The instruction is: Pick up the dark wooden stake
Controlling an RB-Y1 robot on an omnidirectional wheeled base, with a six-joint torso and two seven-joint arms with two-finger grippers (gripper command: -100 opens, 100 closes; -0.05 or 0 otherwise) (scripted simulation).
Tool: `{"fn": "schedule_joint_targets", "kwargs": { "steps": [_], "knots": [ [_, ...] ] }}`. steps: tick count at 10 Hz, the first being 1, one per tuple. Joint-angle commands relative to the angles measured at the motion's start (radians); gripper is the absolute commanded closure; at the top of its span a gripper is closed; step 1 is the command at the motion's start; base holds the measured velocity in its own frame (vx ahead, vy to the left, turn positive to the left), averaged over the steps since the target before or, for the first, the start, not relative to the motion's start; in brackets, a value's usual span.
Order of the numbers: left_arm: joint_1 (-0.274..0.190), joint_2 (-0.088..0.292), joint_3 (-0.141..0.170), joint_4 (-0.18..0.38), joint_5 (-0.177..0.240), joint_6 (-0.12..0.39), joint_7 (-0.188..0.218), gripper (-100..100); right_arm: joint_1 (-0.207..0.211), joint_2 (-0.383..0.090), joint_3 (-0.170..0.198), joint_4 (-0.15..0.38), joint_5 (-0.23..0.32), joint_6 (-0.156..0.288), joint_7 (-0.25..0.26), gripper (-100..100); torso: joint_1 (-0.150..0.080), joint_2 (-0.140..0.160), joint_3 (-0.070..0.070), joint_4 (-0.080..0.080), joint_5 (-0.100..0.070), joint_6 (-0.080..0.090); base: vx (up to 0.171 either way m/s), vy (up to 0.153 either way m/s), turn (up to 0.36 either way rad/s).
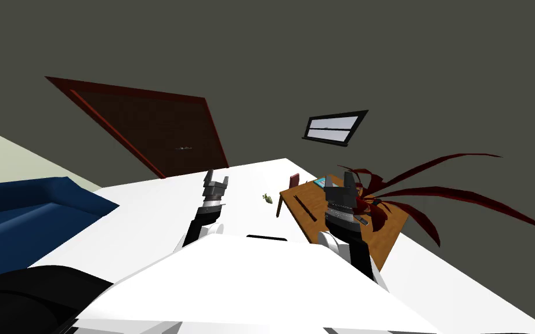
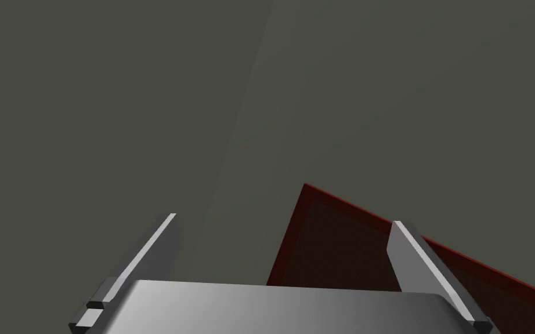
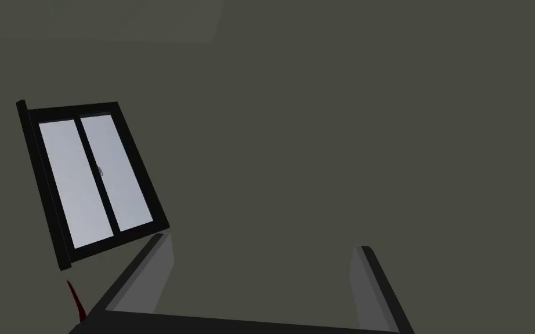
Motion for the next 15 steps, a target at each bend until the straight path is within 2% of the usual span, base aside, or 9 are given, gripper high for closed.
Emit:
{"fn": "schedule_joint_targets", "kwargs": {
  "steps": [1,5,6,9,10,12,14,15],
  "knots": [
    [0.0,0.0,0.0,0.0,0.0,0.0,0.0,0,0.006,-0.041,0.014,0.02,-0.001,-0.007,0.007,-100,0.0,0.0,0.0,0.0,0.0,0.0,-0.011,0.081,0.017],
    [0.0,0.0,0.0,0.0,0.0,0.0,0.0,0,0.032,-0.132,0.064,0.104,0.001,-0.027,0.032,-100,0.01,0.003,0.001,0.0,0.002,0.0,-0.029,0.149,0.029],
    [0.0,0.0,0.0,0.0,0.0,0.0,0.0,0,0.032,-0.132,0.064,0.106,0.001,-0.027,0.032,-100,0.012,0.002,0.001,0.0,0.003,0.0,-0.001,0.132,0.007],
    [0.0,0.0,0.0,0.0,0.0,0.0,0.0,0,0.062,-0.209,0.12,0.201,0.008,-0.047,0.06,-100,0.009,-0.001,0.0,0.0,0.002,0.0,0.009,0.138,0.077],
    [0.0,0.0,0.0,0.0,0.0,0.0,0.0,0,0.062,-0.209,0.12,0.219,0.008,-0.047,0.06,-100,0.01,0.0,0.0,0.0,0.002,0.0,0.005,0.112,0.019],
    [0.0,0.0,0.0,0.0,0.0,0.0,0.0,0,0.086,-0.26,0.164,0.291,0.016,-0.06,0.082,-100,0.006,0.0,0.0,0.0,0.002,0.0,0.027,0.11,0.111],
    [0.0,0.0,0.0,0.0,0.0,0.0,0.0,0,0.086,-0.26,0.164,0.318,0.016,-0.06,0.082,-100,0.006,-0.001,-0.001,0.0,0.002,0.0,0.015,0.065,0.013],
    [0.0,0.0,0.0,0.0,0.0,0.0,0.0,0,0.098,-0.286,0.187,0.36,0.021,-0.067,0.094,-100,0.003,0.0,0.0,0.0,0.001,0.0,0.003,0.057,0.114]
  ]
}}
